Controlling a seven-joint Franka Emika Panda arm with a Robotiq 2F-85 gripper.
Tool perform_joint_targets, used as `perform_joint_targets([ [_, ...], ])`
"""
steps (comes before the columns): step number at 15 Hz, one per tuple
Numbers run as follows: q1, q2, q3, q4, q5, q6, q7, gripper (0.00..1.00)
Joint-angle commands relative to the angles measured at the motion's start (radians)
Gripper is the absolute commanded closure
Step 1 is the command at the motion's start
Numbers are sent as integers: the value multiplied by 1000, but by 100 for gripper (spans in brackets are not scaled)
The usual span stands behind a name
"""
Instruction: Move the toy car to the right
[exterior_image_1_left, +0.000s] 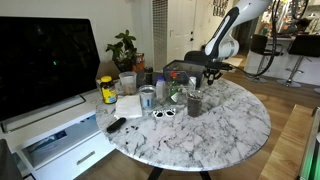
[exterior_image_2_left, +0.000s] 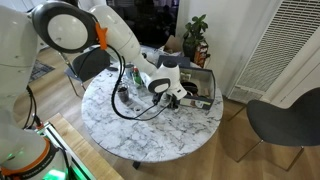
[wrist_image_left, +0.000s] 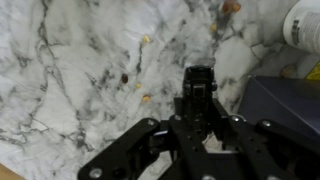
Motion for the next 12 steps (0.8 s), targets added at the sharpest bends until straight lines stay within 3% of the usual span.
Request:
perform_joint_targets([
  [1,-56,90,38,99,39,18,-96,93],
  [11,-111,190,71,236,40,-33,-214,93],
  [12,-121,180,78,232,43,-43,-227,61],
])
